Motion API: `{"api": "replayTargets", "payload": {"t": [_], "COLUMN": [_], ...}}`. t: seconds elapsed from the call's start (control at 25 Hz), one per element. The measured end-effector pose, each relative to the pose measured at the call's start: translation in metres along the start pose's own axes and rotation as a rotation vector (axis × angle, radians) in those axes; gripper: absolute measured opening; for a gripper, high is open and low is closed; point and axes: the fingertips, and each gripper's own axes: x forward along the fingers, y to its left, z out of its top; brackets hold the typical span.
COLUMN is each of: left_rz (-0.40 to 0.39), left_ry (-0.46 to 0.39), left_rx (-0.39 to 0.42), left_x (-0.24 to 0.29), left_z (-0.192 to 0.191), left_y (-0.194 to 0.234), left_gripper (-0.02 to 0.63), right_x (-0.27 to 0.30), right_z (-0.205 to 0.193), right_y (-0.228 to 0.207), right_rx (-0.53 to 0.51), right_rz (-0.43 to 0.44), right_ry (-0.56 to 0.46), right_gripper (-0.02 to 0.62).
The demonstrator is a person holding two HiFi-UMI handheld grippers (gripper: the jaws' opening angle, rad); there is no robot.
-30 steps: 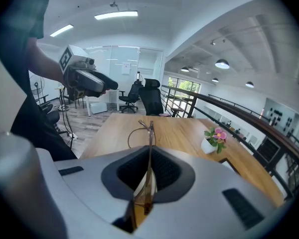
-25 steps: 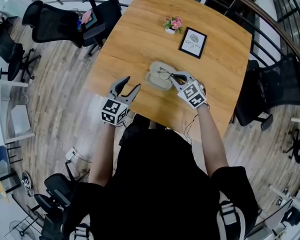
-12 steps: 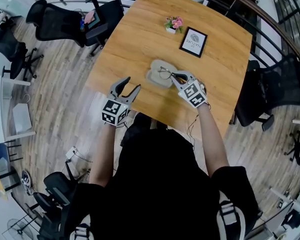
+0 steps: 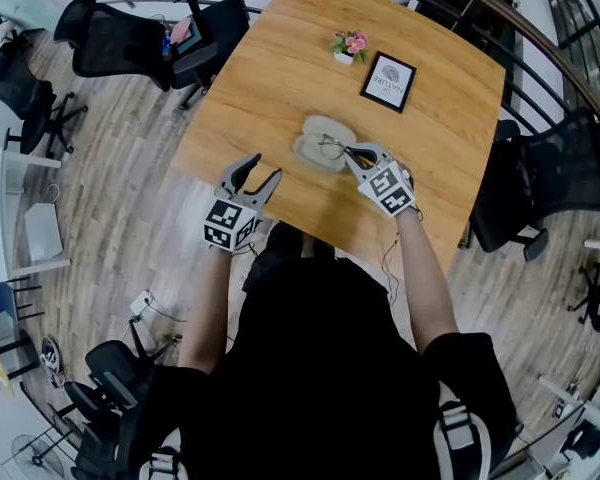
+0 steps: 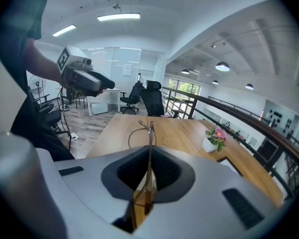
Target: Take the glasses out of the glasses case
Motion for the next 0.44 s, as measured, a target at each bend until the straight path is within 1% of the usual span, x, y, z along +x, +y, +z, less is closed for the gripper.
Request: {"api": "replayTargets", "payload": {"t": [0.24,0.44], "left_rz": [-0.001,-0.019], "left_ry": [0.001,0.005], "left_rx": [-0.003,0.001], "left_x": [-0.0020,-0.0014], "left_z": [-0.0008,-0.0035], "left_y": [0.0033,0.0036], "left_gripper": [0.218,0.218], "right_x": [0.0027,0.0064], "right_z": [-0.0012,0.0002], "right_y": [0.0035,0.0037], "right_rx": [0.000,0.027], "right_rz": [0.005,0.000], "right_ry": [0.012,0.004], "right_gripper": [0.023,0.023]}}
